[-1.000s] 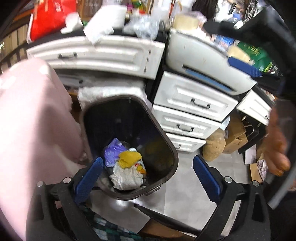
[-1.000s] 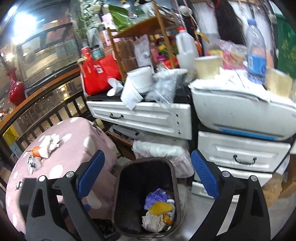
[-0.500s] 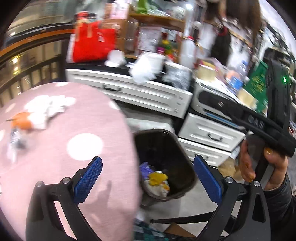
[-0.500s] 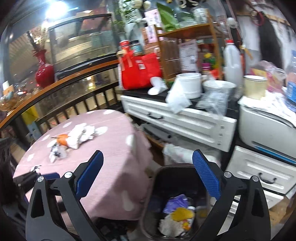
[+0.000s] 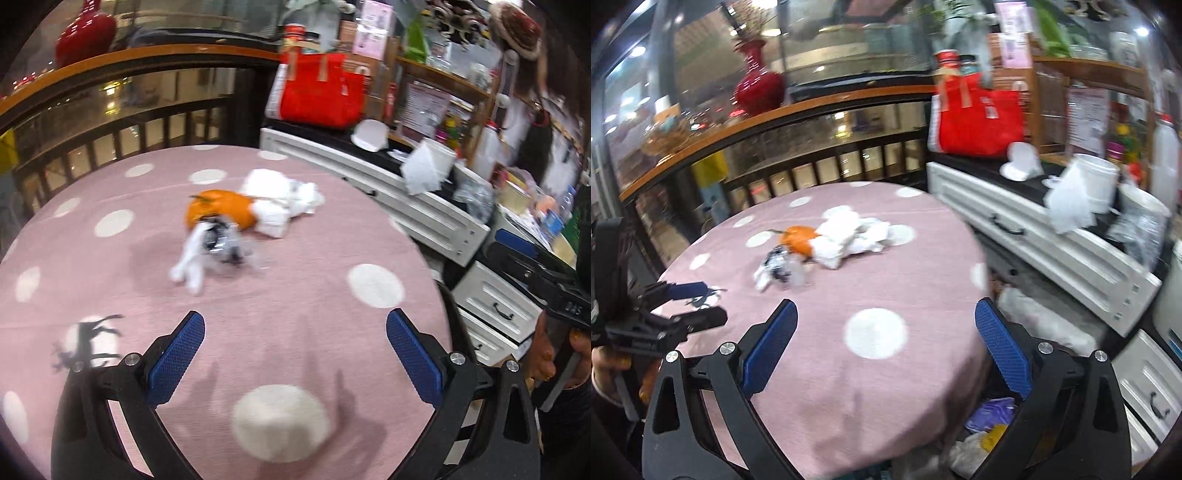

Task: Collect trash
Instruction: 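Move both tools back over the table, then grasp the clear plastic bag with the right tool while the left tool grasps the white plastic strip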

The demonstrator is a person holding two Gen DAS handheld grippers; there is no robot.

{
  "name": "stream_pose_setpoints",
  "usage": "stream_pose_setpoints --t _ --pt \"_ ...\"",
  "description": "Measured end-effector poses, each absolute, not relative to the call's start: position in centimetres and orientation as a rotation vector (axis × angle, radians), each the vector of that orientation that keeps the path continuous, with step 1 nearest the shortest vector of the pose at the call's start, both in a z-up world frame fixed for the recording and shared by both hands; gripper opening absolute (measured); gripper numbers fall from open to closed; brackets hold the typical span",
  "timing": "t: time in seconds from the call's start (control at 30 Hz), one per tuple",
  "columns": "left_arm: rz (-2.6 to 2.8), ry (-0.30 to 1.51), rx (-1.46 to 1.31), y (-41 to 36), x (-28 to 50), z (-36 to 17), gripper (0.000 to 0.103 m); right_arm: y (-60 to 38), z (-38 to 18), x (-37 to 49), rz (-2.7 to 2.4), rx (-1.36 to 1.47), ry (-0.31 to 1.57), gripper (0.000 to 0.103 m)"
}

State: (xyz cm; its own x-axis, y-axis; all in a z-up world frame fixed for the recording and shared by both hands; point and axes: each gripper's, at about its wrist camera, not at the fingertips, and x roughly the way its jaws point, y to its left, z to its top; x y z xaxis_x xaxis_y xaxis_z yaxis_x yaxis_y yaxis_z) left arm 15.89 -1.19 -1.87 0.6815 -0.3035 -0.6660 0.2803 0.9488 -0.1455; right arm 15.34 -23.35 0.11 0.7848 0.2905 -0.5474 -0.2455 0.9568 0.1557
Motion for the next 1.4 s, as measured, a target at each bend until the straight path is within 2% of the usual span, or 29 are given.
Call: stream_pose_setpoints --t 0.2,0.4,0.87,1.1,1.13,1.4 --pt "-0.247 0.795 -0.128 4.7 17.7 -3.0 0.096 -19.0 -0.6 17.8 0.38 0.037 0.643 0.095" --pt "-0.231 0.819 -0.15 6.4 19.0 -3.4 0.092 -16.3 -1.5 20.6 0.462 0.06 0.703 0.094" --pt "-0.202 0.851 -0.171 9.1 19.9 -4.4 0.092 -5.7 -5.5 29.0 0.58 -0.089 0.835 0.07" --pt "-0.205 0.866 -0.148 9.3 20.7 -4.8 0.092 -4.6 -6.3 30.4 0.579 -0.118 0.848 0.041" --pt "-0.207 0.87 -0.15 9.3 20.9 -4.9 0.092 -4.8 -6.1 30.2 0.582 -0.112 0.844 0.035" --pt "-0.228 0.876 -0.175 8.9 22.8 -4.8 0.092 -7.8 -4.2 27.4 0.596 -0.067 0.804 0.033"
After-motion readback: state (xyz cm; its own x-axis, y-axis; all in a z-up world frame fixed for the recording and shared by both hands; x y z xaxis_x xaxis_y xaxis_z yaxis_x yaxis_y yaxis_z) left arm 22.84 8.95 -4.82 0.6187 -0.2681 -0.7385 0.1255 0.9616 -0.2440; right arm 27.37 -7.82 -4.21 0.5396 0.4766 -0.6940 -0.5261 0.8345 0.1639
